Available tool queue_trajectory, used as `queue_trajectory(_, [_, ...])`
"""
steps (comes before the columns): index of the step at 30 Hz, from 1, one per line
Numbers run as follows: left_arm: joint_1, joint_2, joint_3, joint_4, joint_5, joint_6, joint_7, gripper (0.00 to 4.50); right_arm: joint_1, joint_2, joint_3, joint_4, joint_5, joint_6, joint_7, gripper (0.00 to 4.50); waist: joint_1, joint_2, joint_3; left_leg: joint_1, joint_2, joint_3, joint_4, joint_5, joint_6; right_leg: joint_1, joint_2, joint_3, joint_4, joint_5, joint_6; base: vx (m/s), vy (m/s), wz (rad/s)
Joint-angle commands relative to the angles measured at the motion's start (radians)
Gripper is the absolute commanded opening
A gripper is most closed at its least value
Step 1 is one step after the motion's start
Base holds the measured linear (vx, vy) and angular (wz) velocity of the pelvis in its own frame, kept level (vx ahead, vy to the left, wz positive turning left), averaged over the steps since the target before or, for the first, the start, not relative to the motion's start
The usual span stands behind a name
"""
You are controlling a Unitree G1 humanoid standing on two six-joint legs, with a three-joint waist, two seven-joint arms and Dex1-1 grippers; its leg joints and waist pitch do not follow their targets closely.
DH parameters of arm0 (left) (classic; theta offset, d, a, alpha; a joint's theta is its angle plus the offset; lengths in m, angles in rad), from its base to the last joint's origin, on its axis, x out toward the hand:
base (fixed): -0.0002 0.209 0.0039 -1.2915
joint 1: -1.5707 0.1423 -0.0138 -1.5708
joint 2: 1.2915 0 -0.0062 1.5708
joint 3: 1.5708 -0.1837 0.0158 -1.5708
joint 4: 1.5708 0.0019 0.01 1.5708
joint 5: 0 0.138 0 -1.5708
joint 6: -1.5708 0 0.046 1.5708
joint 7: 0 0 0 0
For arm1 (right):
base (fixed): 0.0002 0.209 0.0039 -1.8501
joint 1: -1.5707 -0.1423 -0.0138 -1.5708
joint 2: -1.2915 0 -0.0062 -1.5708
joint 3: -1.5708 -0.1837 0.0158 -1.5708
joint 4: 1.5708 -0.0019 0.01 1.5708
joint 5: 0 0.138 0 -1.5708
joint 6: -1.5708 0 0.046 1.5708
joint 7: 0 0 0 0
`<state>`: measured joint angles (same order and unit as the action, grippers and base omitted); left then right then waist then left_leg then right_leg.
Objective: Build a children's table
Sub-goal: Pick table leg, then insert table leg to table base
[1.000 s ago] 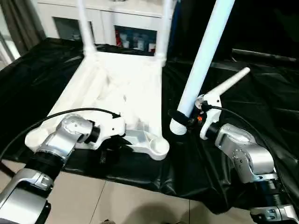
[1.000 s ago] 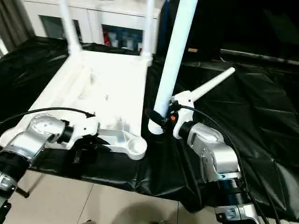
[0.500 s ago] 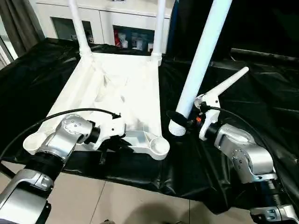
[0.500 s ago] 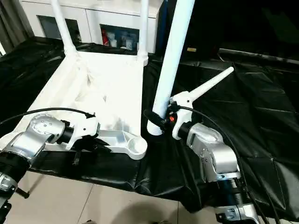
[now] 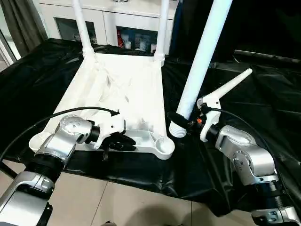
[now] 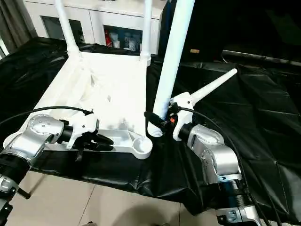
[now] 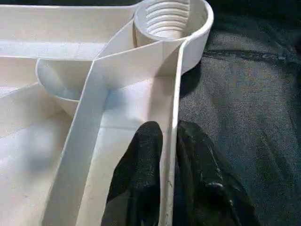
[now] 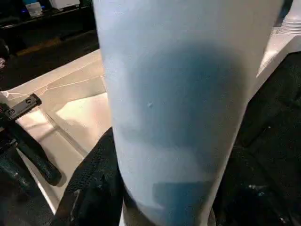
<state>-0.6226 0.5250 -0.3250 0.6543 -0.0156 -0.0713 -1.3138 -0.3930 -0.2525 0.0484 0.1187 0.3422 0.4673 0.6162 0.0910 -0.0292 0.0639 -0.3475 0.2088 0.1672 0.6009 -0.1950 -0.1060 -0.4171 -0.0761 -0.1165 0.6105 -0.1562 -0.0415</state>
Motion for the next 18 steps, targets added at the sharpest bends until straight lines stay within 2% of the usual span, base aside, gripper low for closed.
queue_trajectory(1, [0.010,0.005,-0.002,-0.004,0.012,0.003,-0.001,0.77,-0.006,-0.005,-0.002,-0.030,0.000,0.001,0.004,1.93,0.004,0.010,-0.080,-0.003,0.018,-0.002,-0.070,-0.142,0.008,0.071,-0.072,0.062,-0.076,-0.307,-0.101,0.000,0.000,0.00])
queue_trajectory(6, [0.008,-0.014,-0.002,0.005,0.008,0.006,0.006,0.77,-0.008,-0.002,-0.002,-0.029,0.002,0.000,0.004,1.93,0.004,0.012,-0.079,-0.002,0.018,-0.001,-0.070,-0.148,0.009,0.071,-0.072,0.063,-0.076,-0.299,-0.111,0.000,0.000,0.00])
queue_trajectory(7, [0.008,-0.017,0.000,0.007,0.006,0.009,0.006,0.50,-0.009,-0.002,-0.002,-0.027,0.002,0.000,0.005,1.93,0.004,0.010,-0.079,-0.002,0.018,-0.001,-0.070,-0.149,0.009,0.072,-0.073,0.063,-0.077,-0.305,-0.109,0.000,0.000,0.00])
queue_trajectory(14, [0.009,-0.034,-0.004,0.005,0.009,0.035,0.008,0.02,-0.024,-0.004,0.004,-0.029,0.011,0.017,0.021,1.93,0.001,0.010,-0.080,-0.005,0.017,-0.003,-0.070,-0.144,0.009,0.074,-0.071,0.062,-0.077,-0.302,-0.104,0.000,0.000,0.00])
queue_trajectory(16, [0.006,-0.042,-0.003,-0.003,0.018,0.028,0.035,0.01,-0.029,-0.003,0.004,-0.034,0.029,0.039,0.035,1.93,0.000,0.010,-0.081,-0.006,0.018,-0.003,-0.068,-0.133,0.016,0.076,-0.071,0.063,-0.072,-0.270,-0.118,0.000,0.000,0.00])
queue_trajectory(17, [0.001,-0.050,-0.002,-0.013,0.026,0.042,0.062,0.00,-0.032,-0.008,0.008,-0.040,0.041,0.059,0.052,1.93,0.000,0.006,-0.082,-0.006,0.018,-0.002,-0.067,-0.127,0.020,0.077,-0.070,0.063,-0.070,-0.258,-0.122,0.000,0.000,0.00])
queue_trajectory(18, [-0.001,-0.067,0.003,-0.053,0.020,0.105,0.087,0.00,-0.033,-0.027,0.027,-0.051,0.054,0.095,0.090,1.93,0.000,0.001,-0.082,-0.005,0.020,-0.001,-0.068,-0.125,0.023,0.076,-0.071,0.064,-0.069,-0.253,-0.126,0.000,0.000,0.00])
